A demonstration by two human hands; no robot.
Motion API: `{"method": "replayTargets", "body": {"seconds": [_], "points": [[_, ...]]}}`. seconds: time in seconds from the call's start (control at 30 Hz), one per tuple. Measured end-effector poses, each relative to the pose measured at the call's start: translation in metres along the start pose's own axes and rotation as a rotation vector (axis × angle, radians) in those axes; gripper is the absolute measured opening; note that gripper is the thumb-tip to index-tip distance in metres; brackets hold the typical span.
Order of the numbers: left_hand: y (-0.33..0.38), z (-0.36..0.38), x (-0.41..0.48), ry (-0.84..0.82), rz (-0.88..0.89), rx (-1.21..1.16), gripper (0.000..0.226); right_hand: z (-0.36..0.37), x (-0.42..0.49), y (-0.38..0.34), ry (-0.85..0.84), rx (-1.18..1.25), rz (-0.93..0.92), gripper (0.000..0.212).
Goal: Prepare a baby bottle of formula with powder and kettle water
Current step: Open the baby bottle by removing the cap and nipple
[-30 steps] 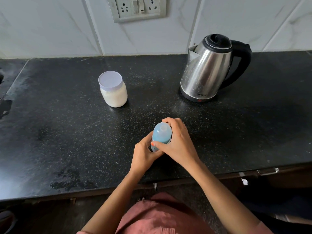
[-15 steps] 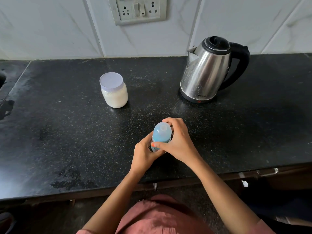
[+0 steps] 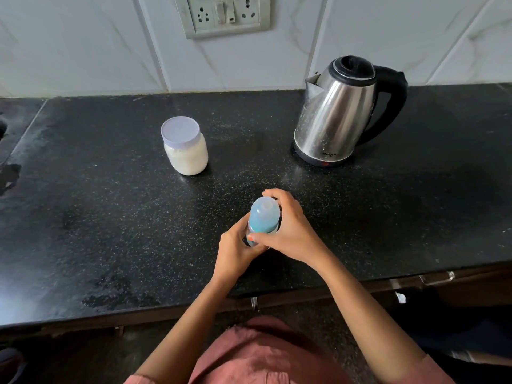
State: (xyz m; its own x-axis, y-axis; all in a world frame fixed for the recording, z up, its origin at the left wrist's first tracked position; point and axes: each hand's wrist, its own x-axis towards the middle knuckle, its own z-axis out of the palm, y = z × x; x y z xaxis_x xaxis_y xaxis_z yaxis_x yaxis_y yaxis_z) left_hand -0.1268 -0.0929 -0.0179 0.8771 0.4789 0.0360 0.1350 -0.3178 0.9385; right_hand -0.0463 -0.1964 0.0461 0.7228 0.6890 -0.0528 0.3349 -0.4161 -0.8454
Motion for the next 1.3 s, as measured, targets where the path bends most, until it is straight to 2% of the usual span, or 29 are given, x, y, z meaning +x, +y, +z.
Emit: {"method": "replayTargets", "body": {"seconds": [0.07,0.17,0.27,0.4,0.5,0.6,0.77,0.9,1.03,1.17,1.3], "points": [[0.001,0.0,0.0,0.007,-0.001,0.004,0.056,0.005,0.0,0.001,0.094,-0.095,-0.017,0.071],[0.002,0.0,0.0,0.002,-0.005,-0.017,0.061,0.007,-0.001,0.001,0.132,-0.113,-0.035,0.063],[0.0,0.0,0.0,-0.009,-0.007,-0.019,0.06,0.002,-0.002,0.0,0.083,-0.023,-0.031,0.06],[-0.002,0.0,0.0,-0.012,-0.011,-0.009,0.062,-0.004,-0.004,0.001,-0.047,0.083,-0.022,0.065],[-0.001,0.0,0.0,-0.008,-0.008,-0.007,0.062,0.0,-0.003,0.003,0.007,0.059,-0.022,0.073],[-0.001,0.001,0.0,-0.014,-0.019,-0.031,0.059,0.0,-0.002,0.0,0.088,0.015,-0.075,0.066],[-0.002,0.002,0.0,-0.024,-0.04,-0.051,0.059,-0.011,-0.001,-0.005,0.065,0.045,-0.135,0.062],[0.0,0.002,-0.001,-0.008,-0.047,-0.051,0.063,-0.027,0.001,-0.005,0.118,0.24,-0.076,0.065],[-0.002,0.003,-0.002,0.008,-0.055,-0.026,0.062,-0.048,0.003,0.008,0.251,0.377,0.001,0.06],[-0.005,0.005,-0.002,0.027,-0.058,-0.029,0.062,-0.064,0.004,0.048,0.376,0.299,0.105,0.061],[-0.004,0.007,-0.003,0.043,-0.056,-0.014,0.061,-0.071,0.001,0.088,0.502,0.12,0.226,0.064]]}}
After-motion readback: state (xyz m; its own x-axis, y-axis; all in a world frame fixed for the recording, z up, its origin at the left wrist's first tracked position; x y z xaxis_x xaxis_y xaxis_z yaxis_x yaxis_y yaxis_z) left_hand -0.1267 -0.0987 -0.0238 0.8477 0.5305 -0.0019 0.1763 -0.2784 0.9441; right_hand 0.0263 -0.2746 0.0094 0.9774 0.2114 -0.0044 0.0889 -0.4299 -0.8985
